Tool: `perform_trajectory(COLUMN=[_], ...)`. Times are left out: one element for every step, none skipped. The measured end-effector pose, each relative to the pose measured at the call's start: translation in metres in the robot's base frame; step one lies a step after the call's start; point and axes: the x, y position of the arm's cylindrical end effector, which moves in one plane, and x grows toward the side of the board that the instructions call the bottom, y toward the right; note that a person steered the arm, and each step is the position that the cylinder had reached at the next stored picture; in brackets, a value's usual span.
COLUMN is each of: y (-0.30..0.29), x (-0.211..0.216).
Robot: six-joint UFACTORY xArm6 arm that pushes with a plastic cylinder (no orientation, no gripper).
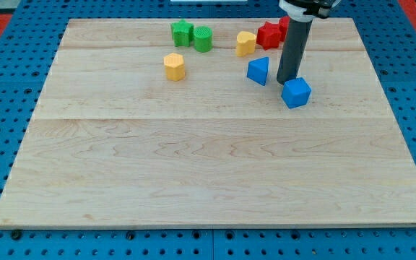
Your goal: Slide the blue cube towards the bottom right side of the board
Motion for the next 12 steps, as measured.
perform_trajectory(y=[-0.024, -0.067, -0.098, -0.088, -0.03, 0.007, 0.035, 0.025, 0.013, 0.062, 0.061, 0.06], x=[0.011, 0.012, 0.018, 0.03, 0.014, 0.018, 0.08, 0.072, 0.047, 0.083, 0.124, 0.13])
